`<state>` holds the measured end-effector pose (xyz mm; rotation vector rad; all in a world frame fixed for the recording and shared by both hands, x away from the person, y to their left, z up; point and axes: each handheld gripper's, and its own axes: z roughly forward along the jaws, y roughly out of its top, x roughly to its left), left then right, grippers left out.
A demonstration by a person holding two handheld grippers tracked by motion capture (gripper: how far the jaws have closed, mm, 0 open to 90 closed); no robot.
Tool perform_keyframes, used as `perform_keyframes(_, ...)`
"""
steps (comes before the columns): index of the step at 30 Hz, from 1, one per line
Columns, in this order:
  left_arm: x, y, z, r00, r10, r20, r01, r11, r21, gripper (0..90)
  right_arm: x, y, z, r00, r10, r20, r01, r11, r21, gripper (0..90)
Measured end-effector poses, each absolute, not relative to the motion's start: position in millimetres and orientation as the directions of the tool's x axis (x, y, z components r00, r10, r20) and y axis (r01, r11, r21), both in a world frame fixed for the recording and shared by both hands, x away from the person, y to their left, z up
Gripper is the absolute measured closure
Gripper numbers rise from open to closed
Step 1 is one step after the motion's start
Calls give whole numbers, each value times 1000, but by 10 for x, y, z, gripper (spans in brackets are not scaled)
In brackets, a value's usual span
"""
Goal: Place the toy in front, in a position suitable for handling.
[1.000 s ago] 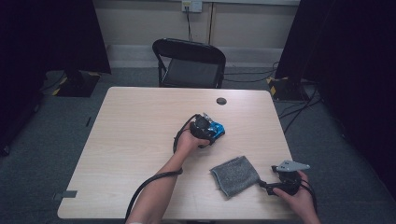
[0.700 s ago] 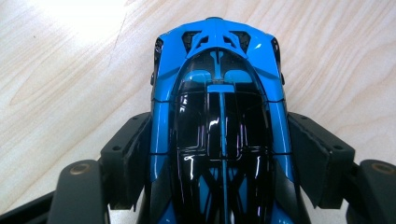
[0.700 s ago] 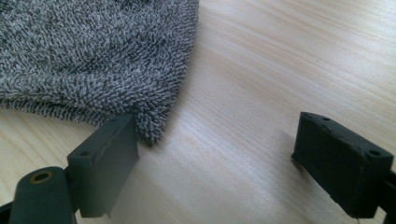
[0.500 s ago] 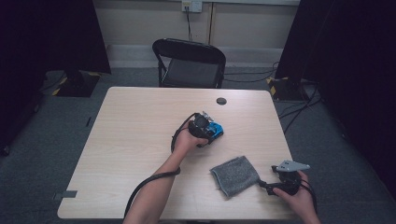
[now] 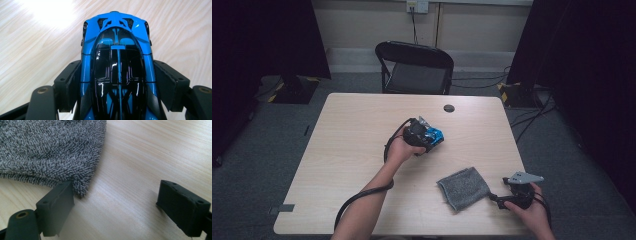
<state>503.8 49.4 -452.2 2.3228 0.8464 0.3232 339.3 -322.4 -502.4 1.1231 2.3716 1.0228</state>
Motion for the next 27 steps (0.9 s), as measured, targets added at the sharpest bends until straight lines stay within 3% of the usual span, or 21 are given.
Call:
perform_keyframes(16,4654,1147,-4658,727,686,15,529,-574,625,282,3393,-3224,-5024,-638,770,13,538,434,723,130)
perform_keyframes(27,4529,1294,-4875,729,685,-8,531,-558,638,281,3392,-3222,-5024,-636,772,12,539,433,723,129)
